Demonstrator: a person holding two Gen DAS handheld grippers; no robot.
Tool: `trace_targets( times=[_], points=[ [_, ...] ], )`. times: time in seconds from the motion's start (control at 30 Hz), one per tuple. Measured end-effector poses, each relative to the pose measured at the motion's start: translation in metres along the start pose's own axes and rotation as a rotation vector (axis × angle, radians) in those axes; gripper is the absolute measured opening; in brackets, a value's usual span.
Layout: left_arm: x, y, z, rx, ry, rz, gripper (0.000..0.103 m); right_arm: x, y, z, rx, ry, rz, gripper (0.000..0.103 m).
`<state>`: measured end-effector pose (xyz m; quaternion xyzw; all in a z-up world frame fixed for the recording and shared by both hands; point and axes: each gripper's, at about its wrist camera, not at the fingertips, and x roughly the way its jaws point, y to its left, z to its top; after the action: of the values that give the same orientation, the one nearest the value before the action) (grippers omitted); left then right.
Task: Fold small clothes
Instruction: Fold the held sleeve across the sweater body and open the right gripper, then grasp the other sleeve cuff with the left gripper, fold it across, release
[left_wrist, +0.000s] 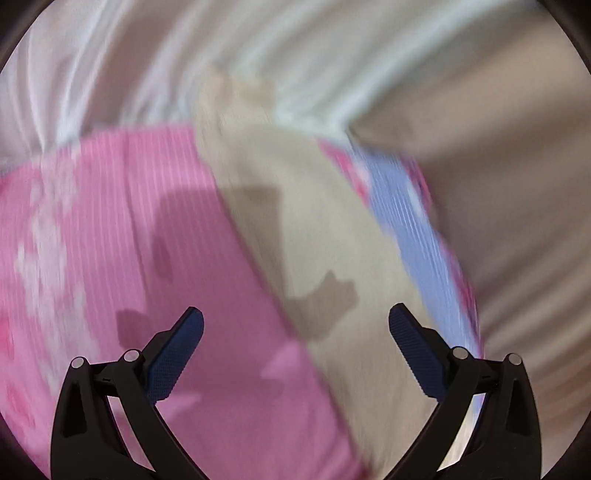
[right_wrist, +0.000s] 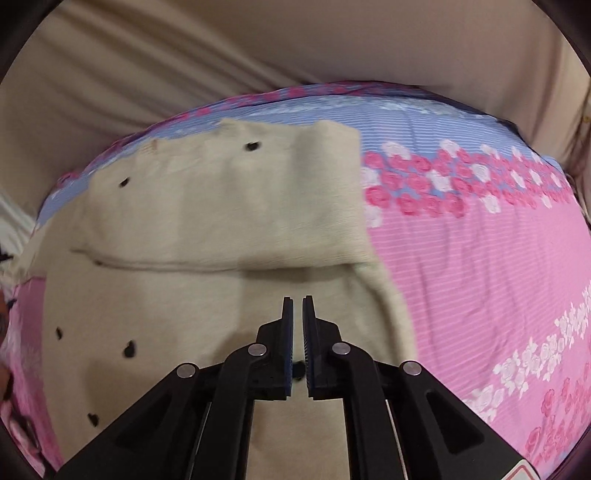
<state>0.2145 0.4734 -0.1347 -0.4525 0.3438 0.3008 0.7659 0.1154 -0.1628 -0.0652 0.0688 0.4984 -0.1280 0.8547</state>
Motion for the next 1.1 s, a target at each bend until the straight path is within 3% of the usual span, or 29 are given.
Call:
trace_targets(
  times=[0.07,0.17,0.23,0.27,0.3,0.33,0.37,0.47,0.57,0.67,0.8,0.9,1.0,1.03,1.1],
  points=[
    [0.012,0.008,0.025,-0.049,-0.026,0.034,0.098,-0.003,0.019,-0.003,-0.038,0.015,0.019,0.008],
    [0.033,0.023,0.056,-0.110,-0.042,0.095,0.097,-0.005,0.040,-0.006,-0.085,0.040,0.029,0.019],
    [0.040,0.030,0.067,-0.122,-0.062,0.105,0.087,-0.005,0.051,-0.009,-0.111,0.054,0.026,0.023],
    [0.040,0.029,0.070,-0.111,-0.078,0.088,0.063,-0.006,0.055,-0.011,-0.120,0.059,0.026,0.023],
    [0.042,0.026,0.073,-0.090,-0.068,0.005,0.039,-0.005,0.059,-0.011,-0.128,0.066,0.026,0.024],
    [0.041,0.024,0.076,-0.080,-0.060,-0.030,0.029,-0.005,0.062,-0.011,-0.138,0.074,0.024,0.024],
    [0.036,0.018,0.075,-0.060,-0.075,-0.057,0.012,-0.004,0.064,-0.011,-0.142,0.076,0.022,0.024],
    [0.005,-0.020,0.067,0.085,-0.141,-0.129,0.008,-0.005,0.068,-0.010,-0.153,0.072,0.027,0.025],
    [-0.039,-0.077,0.042,0.255,-0.173,-0.245,0.008,-0.007,0.069,-0.009,-0.149,0.065,0.043,0.025],
    [-0.087,-0.143,-0.003,0.443,-0.163,-0.388,0.008,-0.011,0.062,-0.008,-0.132,0.051,0.057,0.025],
    [-0.145,-0.224,-0.092,0.656,-0.106,-0.580,0.008,-0.018,0.044,-0.009,-0.085,0.023,0.061,0.026],
    [-0.162,-0.271,-0.171,0.762,0.015,-0.690,0.009,-0.022,0.022,-0.012,-0.022,0.006,0.068,0.026],
    [-0.157,-0.302,-0.262,0.859,0.160,-0.720,0.010,-0.026,-0.004,-0.015,0.039,-0.011,0.070,0.028],
    [-0.150,-0.307,-0.290,0.884,0.208,-0.698,0.017,-0.027,-0.015,-0.016,0.061,-0.015,0.067,0.030],
    [-0.126,-0.305,-0.351,0.914,0.324,-0.606,0.064,-0.029,-0.032,-0.017,0.092,-0.027,0.058,0.034]
  ],
)
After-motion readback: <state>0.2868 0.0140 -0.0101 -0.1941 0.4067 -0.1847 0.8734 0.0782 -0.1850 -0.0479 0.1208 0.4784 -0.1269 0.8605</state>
